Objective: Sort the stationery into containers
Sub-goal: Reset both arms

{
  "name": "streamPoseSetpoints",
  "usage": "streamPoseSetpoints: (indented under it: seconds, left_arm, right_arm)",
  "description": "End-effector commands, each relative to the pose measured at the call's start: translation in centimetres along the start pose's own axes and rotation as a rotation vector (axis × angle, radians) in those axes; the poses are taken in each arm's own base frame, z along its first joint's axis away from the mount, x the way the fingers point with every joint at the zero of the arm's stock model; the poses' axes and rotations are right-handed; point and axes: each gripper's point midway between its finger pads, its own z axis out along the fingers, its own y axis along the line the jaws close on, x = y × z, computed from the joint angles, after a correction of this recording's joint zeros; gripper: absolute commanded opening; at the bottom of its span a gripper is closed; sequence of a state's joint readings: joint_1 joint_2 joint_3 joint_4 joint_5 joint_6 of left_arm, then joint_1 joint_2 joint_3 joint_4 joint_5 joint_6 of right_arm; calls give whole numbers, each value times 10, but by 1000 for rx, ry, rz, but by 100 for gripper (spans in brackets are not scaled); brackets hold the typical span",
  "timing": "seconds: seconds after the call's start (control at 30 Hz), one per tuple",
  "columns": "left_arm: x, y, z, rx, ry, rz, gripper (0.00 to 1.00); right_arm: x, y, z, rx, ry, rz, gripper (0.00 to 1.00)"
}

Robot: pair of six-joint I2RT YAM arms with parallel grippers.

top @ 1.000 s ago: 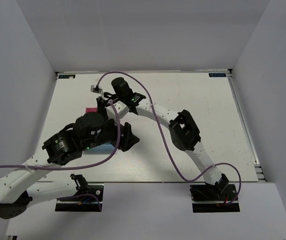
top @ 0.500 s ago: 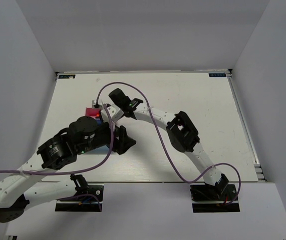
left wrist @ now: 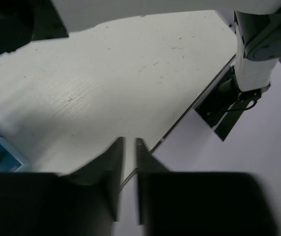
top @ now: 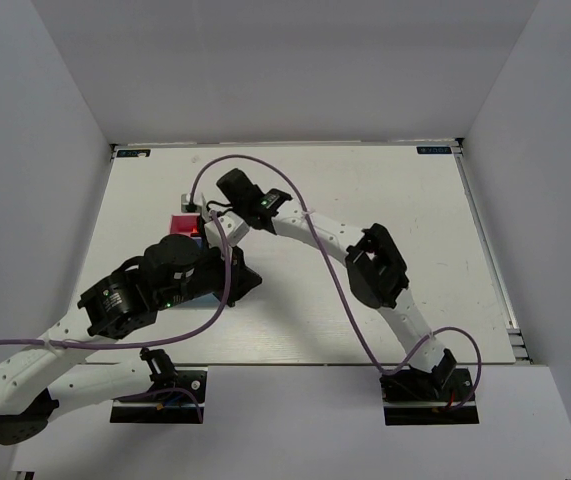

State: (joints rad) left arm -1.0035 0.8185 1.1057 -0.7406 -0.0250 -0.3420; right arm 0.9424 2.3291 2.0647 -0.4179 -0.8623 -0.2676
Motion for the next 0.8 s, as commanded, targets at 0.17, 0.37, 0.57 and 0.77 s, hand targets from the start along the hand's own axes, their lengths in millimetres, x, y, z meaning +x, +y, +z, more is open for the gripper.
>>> streamPoseSetpoints:
  seconds: [0.17, 0.37, 0.57, 0.77]
  left_arm:
    - [-8, -21, -11, 110, -4, 22, 0]
    - [26, 2, 1, 12, 121, 50, 100]
    - [60, 37, 39, -149, 223, 92, 100]
    - [62, 24, 89, -82, 276, 120, 100]
  right_arm:
    - [-58, -30, -124, 548, -16, 48, 0]
    - [15, -52, -270, 1127, 248, 263, 51]
    - [58, 28, -344, 1298, 276, 220, 68]
    - [89, 84, -365, 1380, 141, 223, 79]
